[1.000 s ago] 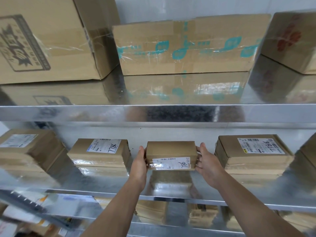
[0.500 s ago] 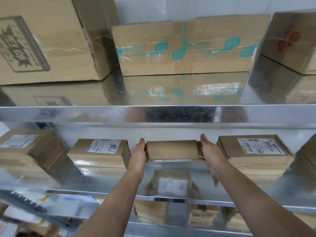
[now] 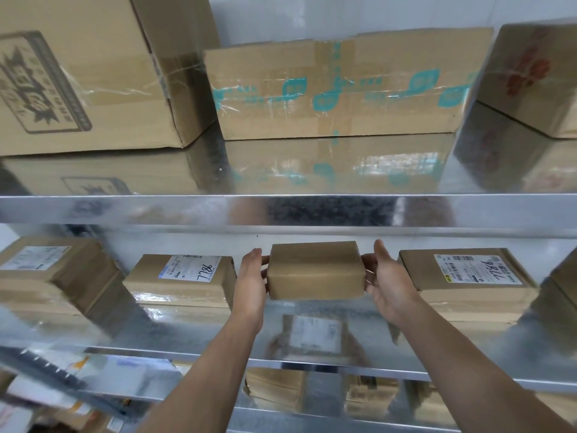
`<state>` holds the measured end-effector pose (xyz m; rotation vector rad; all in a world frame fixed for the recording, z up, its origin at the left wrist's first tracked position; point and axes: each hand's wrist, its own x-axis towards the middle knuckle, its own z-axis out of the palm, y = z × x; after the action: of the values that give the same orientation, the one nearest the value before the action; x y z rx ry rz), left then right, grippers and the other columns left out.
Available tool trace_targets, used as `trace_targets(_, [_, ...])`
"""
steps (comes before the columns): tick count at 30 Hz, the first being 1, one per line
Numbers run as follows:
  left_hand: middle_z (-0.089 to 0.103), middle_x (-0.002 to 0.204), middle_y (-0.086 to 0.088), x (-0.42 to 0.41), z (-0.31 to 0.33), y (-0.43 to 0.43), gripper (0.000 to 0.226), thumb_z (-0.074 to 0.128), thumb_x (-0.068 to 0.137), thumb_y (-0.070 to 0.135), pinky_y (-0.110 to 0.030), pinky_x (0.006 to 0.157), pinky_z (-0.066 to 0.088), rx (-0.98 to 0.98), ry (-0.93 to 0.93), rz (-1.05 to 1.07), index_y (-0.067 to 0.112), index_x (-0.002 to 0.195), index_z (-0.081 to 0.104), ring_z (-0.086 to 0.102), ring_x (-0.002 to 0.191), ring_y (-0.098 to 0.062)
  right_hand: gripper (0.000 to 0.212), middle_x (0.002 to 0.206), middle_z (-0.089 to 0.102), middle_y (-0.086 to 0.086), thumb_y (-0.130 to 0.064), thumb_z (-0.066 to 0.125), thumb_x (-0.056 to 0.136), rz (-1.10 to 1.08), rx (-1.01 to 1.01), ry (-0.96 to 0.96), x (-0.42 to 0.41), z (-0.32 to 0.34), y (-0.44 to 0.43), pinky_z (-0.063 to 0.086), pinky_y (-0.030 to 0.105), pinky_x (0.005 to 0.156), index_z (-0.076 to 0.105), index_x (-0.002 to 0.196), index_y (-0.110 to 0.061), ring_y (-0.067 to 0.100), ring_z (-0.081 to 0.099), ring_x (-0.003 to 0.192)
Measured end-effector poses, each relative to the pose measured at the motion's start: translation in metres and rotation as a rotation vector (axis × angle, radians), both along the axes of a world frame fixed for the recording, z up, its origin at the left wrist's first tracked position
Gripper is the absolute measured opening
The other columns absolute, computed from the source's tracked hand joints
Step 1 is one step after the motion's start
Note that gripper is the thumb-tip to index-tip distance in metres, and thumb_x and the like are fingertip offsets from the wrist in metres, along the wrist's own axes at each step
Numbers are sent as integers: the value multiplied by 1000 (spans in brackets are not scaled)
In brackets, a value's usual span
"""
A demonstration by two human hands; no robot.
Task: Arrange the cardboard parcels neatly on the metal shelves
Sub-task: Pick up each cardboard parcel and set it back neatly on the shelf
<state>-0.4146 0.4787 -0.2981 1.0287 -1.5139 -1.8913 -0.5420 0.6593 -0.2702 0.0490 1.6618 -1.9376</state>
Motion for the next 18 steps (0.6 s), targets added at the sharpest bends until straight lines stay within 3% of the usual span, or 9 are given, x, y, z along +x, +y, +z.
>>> trace_targets(2, [68,115,2,1,-1,1,23,43,106,43,-43,101,49,7,4,-8,31,105,62,64,106,-17,50,99,73,2,-46,36,110,9,-6,-17,3,-4,0,48,42,108,65,111,-5,17,68,94])
trace_targets(4, [70,106,7,2,-4,1,28,44,105,47,-45,107,47,2,-31,-16,32,98,67,65,104,-15,43,104,72,-2,-45,35,110,15,-9,-22,7,-8,0,48,40,106,62,121,-12,15,67,98])
trace_targets(7, [73,102,11,4,-9,3,39,45,97,62,-47,112,43,-4,-91,-31,35,87,73,65,107,-16,40,99,74,-4,-43,33,111,33,8,-27,12,-13,0,50,37,95,64,115,-17,13,67,95])
trace_targets(9, [73,111,9,6,-13,4,56,47,76,81,-48,113,41,22,-130,-33,36,97,73,64,113,-19,42,102,74,-1,-42,33,112,25,14,-45,14,-16,1,53,34,86,65,118,-16,13,68,96])
trace_targets(12, [73,116,5,4,-32,0,83,44,61,89,-48,114,39,62,-154,-39,29,111,72,63,116,-20,43,105,73,-1,-40,33,112,48,46,-49,15,-19,2,52,37,96,65,118,-14,13,67,100])
trace_targets(15, [74,116,5,6,-34,1,88,45,58,88,-47,114,40,84,-159,-31,24,112,72,64,115,-21,44,103,72,0,-40,31,112,76,65,-54,17,-22,3,48,38,101,67,103,-16,14,66,98])
trace_targets(18, [74,115,5,7,-31,2,88,43,58,89,-47,114,40,77,-158,-21,26,112,72,64,115,-21,43,102,73,0,-40,32,112,65,72,-63,16,-21,3,49,37,97,67,102,-18,14,66,97])
